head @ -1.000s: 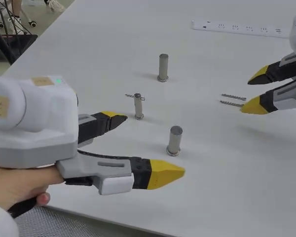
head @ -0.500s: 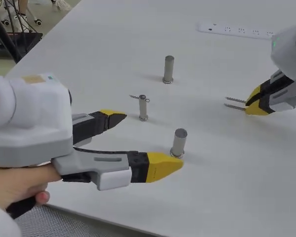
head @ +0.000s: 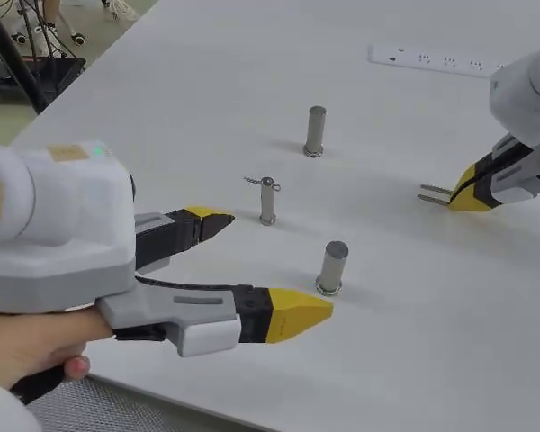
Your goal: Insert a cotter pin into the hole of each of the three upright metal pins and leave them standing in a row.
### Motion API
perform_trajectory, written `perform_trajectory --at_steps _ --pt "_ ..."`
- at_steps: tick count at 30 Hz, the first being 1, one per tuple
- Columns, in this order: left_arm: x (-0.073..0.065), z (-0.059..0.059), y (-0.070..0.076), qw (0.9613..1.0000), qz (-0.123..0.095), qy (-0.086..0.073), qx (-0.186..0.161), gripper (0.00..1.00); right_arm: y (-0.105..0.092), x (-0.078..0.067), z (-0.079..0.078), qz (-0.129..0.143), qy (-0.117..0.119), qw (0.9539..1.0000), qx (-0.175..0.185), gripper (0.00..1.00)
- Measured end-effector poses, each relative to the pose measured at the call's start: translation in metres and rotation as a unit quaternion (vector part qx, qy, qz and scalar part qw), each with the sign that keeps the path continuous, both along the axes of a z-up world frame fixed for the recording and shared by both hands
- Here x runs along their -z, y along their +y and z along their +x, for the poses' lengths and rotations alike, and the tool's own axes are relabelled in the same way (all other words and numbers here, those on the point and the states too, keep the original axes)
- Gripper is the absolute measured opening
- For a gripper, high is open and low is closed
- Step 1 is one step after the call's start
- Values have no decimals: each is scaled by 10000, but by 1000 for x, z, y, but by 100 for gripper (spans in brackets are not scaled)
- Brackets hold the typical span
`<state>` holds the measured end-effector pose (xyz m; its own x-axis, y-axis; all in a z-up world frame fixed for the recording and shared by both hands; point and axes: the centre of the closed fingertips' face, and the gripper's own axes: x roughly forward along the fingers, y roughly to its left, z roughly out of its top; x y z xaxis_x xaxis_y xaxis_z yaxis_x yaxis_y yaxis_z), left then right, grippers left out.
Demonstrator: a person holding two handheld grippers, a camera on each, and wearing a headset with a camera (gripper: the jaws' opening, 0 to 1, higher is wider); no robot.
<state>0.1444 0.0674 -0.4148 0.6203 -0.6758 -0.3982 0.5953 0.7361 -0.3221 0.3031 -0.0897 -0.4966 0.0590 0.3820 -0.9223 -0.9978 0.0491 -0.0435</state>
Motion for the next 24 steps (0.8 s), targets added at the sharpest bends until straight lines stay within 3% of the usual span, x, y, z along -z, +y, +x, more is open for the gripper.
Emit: perform_trajectory --at_steps 3,14,24 --pt "2 -3 -2 9999 39 59 95 84 -3 5 2 -187 -11 9997 -136 0" --pt "6 -5 -2 9998 100 120 131 83 -1 9 15 -368 91 9990 -241 0" --pt "7 -9 -2 9996 154 157 149 83 2 8 12 -630 74 9974 -348 0"
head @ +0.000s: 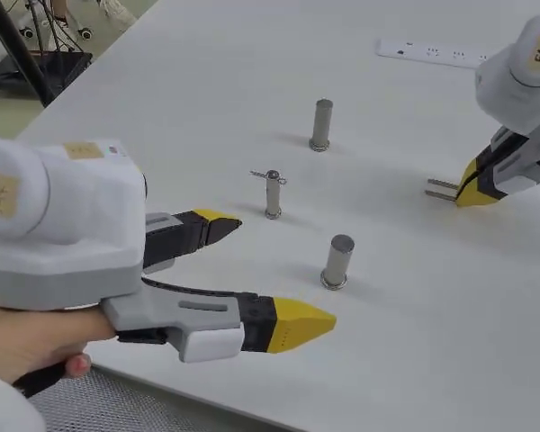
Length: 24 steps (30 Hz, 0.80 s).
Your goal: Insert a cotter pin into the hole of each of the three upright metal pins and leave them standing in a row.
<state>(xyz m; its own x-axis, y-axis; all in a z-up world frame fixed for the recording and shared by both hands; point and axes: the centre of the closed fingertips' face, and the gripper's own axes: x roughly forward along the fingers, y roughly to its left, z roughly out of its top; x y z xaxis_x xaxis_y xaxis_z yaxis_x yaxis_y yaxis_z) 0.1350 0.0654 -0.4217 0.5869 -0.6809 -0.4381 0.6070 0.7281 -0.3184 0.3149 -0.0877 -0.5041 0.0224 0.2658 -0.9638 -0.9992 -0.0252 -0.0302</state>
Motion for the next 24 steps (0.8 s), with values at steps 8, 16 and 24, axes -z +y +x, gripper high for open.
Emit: perform_trajectory --at_steps 8,16,24 --pt "-1 -1 2 10000 38 -26 -42 83 0 -2 -4 125 -9 9999 -40 0" --pt "-2 0 0 10000 46 -18 -39 82 -1 -7 -13 268 -171 9995 -82 0" --pt "-5 6 -3 9999 74 -46 -68 82 4 -25 -17 952 -607 9935 -152 0"
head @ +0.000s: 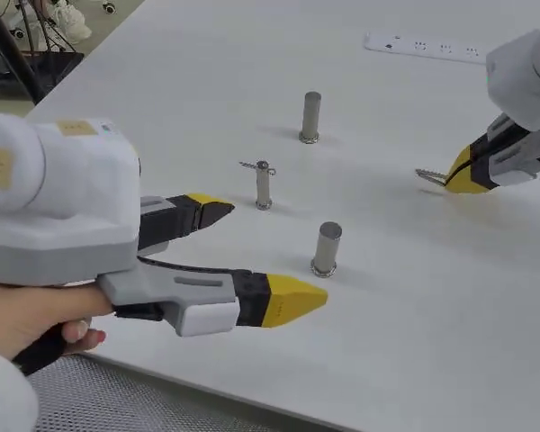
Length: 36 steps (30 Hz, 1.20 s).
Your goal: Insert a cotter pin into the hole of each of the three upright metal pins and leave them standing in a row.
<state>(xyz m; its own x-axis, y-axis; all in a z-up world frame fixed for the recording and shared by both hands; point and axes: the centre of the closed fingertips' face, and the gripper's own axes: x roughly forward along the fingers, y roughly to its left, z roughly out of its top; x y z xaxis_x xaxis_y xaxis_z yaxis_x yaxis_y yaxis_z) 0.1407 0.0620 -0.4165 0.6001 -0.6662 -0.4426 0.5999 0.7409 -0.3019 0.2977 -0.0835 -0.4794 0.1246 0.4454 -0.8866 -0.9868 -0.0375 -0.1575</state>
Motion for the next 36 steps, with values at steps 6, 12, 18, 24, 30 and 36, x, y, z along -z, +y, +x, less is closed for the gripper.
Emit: perform_trajectory --at_steps 6,12,18,24,30,36 --pt "-6 4 -6 9998 -190 69 1 79 4 -20 -10 476 -375 9982 24 0" --pt "-11 10 -14 9994 -315 112 70 74 8 -34 -18 720 -751 9946 -7 0" --pt "-16 18 -21 9992 -366 127 130 71 11 -39 -36 748 -1066 9915 -40 0" --pt "-22 27 -26 9988 -450 107 179 67 17 -53 -54 952 -1320 9866 -62 0" --pt "-28 34 -34 9980 -588 116 215 63 29 -65 -70 1091 -1589 9811 -178 0" --pt "-32 38 -40 9968 -746 149 233 61 38 -70 -82 1172 -1679 9785 -242 0"
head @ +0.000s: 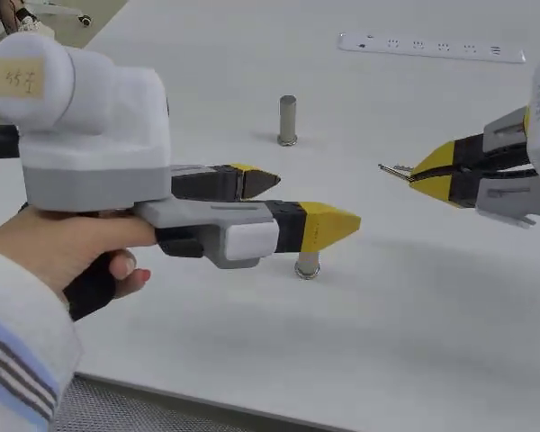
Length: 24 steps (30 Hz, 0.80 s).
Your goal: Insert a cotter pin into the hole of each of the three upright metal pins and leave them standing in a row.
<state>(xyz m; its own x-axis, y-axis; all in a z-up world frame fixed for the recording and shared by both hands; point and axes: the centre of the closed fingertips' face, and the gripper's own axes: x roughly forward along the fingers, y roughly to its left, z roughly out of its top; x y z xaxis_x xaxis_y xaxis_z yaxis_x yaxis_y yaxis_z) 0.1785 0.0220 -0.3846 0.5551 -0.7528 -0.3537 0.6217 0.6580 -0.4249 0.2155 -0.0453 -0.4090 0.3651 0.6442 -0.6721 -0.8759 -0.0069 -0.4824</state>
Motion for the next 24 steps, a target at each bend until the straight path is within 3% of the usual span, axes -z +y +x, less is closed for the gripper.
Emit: perform_trajectory --at_steps 5,7,13,24 --pt "-4 2 -6 9999 -103 -6 84 53 12 -6 -13 87 -131 9998 -113 0" --pt "-5 3 -8 9998 -138 7 116 52 17 -10 -16 75 -299 9994 -178 0" --pt "-4 2 -14 9997 -26 -19 235 48 31 -14 -28 169 -328 9988 -318 0" --pt "-6 3 -16 9995 -204 89 230 34 43 -21 -36 198 -438 9977 -488 0"
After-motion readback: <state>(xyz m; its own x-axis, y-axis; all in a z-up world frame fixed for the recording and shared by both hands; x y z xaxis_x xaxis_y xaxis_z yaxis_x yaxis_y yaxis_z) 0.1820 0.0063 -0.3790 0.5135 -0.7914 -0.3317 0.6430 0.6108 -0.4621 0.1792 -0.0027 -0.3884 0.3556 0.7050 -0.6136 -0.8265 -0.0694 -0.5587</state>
